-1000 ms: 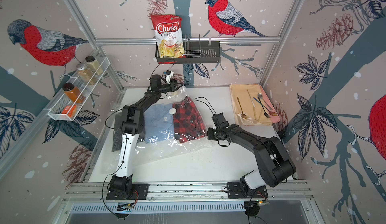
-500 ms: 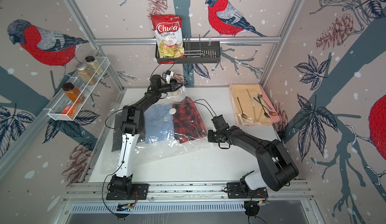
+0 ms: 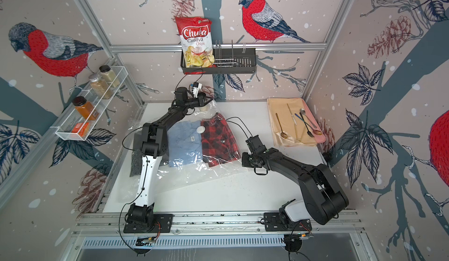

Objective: Place the folded shirt into the vacuum bag
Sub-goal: Close the vacuum bag at the center of the board, then adjust the vacuum bag at the center of the board.

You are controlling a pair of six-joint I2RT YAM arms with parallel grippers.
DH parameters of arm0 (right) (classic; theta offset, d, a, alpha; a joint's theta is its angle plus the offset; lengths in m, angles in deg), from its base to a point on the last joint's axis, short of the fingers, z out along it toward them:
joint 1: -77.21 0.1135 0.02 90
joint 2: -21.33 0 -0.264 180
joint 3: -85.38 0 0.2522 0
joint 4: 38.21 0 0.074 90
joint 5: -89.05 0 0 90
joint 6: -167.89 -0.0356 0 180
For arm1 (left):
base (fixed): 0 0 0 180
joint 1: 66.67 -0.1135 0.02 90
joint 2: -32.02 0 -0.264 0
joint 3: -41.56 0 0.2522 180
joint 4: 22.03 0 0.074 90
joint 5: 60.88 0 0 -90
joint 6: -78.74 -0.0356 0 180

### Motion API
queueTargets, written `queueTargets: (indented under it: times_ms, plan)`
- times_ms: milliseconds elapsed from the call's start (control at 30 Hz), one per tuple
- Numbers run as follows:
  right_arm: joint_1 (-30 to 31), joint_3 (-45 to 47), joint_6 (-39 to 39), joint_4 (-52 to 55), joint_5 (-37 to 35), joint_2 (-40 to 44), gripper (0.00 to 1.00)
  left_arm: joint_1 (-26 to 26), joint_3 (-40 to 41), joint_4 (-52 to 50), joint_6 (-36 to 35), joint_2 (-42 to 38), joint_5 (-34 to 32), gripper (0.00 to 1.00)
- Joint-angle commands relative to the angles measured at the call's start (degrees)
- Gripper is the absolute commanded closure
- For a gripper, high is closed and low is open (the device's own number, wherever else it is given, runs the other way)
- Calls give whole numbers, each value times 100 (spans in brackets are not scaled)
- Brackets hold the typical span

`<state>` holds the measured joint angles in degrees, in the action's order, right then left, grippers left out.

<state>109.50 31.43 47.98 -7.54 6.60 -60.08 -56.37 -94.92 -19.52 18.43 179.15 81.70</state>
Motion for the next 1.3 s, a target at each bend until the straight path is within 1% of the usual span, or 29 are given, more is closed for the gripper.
queueTargets:
  times_ms: [0,300,400,500,567,633,733,833,900,1000,1033,1067,1133,1167,1200,1267]
  plan:
    - [31,81,-107,1087,-59,25,90,-55,-102,337,-42,17,-626,100]
    - [40,82,-129,1096,-95,3,90,-55,-112,352,-10,22,-576,100]
    - [31,30,-111,1087,-143,-38,88,-38,-79,434,56,22,-285,100]
    - [-16,-178,-94,1023,-166,-34,75,51,245,803,280,-108,299,100]
    - [-107,-362,-85,921,-149,15,69,173,585,1006,326,-290,588,100]
    - [-275,-558,-47,882,-147,87,67,344,1071,1134,194,-580,633,98]
    - [-623,-731,41,914,-234,270,57,578,1523,942,-143,-891,586,90]
    - [-1043,-757,133,934,-226,612,53,734,1729,803,-292,-1035,505,78]
    - [-1233,-756,206,876,-104,873,52,805,1786,747,-341,-1119,411,68]
    - [-1295,-679,286,548,455,1263,51,868,1762,576,-402,-1272,285,55]
    - [-1276,-605,301,333,854,1325,50,877,1776,542,-397,-1356,236,52]
    - [-1243,-520,287,113,1273,1367,49,897,1801,515,-395,-1462,167,46]
    - [-1148,-370,179,-252,1769,1341,49,908,1855,385,-454,-1695,-20,35]
    - [-1064,-281,123,-458,1965,1302,49,920,1933,338,-487,-1844,-123,29]
    - [-978,-218,88,-611,2118,1261,49,921,2032,318,-500,-1997,-226,26]
    - [-715,-119,38,-916,2202,1155,49,912,2351,272,-561,-2384,-493,22]
